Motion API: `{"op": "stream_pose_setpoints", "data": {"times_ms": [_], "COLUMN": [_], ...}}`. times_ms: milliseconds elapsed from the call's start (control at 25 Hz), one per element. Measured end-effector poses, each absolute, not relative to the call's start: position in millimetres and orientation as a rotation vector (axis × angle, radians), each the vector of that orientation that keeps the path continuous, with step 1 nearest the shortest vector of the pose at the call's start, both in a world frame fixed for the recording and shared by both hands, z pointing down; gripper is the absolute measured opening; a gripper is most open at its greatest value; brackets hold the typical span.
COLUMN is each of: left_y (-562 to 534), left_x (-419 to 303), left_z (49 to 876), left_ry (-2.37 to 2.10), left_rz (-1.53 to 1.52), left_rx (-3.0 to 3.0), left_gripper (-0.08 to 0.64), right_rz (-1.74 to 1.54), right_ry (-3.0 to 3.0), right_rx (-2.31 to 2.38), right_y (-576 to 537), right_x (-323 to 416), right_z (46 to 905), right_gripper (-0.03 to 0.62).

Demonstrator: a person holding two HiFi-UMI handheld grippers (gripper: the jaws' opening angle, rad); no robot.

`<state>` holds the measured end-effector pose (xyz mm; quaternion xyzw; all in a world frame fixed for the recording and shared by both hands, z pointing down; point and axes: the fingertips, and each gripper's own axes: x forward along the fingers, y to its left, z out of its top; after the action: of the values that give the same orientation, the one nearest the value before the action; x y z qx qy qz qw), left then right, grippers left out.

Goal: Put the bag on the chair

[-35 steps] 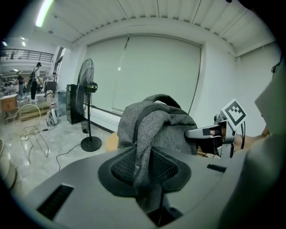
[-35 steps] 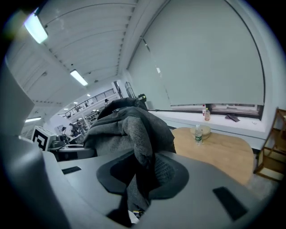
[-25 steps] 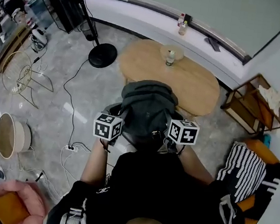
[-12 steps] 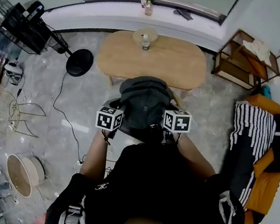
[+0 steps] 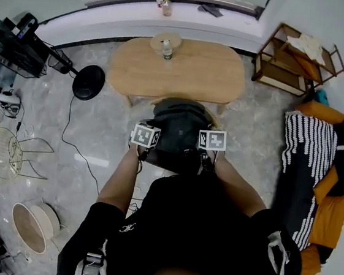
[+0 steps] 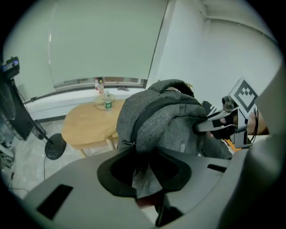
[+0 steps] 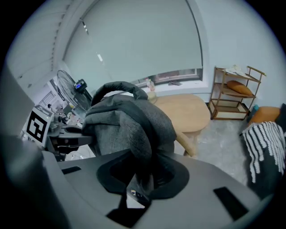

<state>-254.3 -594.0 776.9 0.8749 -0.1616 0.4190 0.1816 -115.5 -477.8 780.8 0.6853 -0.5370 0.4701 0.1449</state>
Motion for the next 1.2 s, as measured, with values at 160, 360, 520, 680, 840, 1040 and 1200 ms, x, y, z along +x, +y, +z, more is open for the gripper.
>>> {"op": "stream_pose_setpoints", "data": {"times_ms": [160, 360, 520, 680, 840, 1040, 1200], "left_y": [-615.6, -628.5, -621.6, -612.4, -608.3, -617.9, -622.5], "left_x": [-246.4, -253.3, -258.9, -265.4, -274.1, -290.5, -296.8], "left_z": [782.5, 781.5, 782.0, 774.4, 761.4, 704.0, 625.9], "left_ry": [-0.513, -0.609, -0.63, -0.658, -0.678, -0.809, -0.949], "left_rz": [1.145, 1.126, 1.117, 1.096, 1.055, 0.873, 0.626], "left_rx": [2.468, 2.414, 2.407, 2.447, 2.512, 2.619, 2.729], "left_gripper": [0.123, 0.161, 0.246, 0.255, 0.255, 0.234, 0.091], "right_rz": [1.312, 1.273, 1.21, 1.136, 1.018, 0.755, 0.522], "right_ry": [-1.58, -1.583, -1.589, -1.644, -1.746, -1.858, -1.924], "right_rx": [1.973, 1.934, 1.935, 1.967, 2.015, 2.202, 2.342], "right_y": [-496.0, -504.7, -499.8, -492.7, -492.3, -502.9, -506.5], "right_x": [-107.4, -106.8, -103.6, -105.7, -111.2, -111.6, -104.1], "right_z": [782.5, 781.4, 775.2, 757.8, 729.1, 661.3, 594.7], "right_gripper": [0.109, 0.147, 0.211, 0.212, 0.21, 0.133, 0.026]}}
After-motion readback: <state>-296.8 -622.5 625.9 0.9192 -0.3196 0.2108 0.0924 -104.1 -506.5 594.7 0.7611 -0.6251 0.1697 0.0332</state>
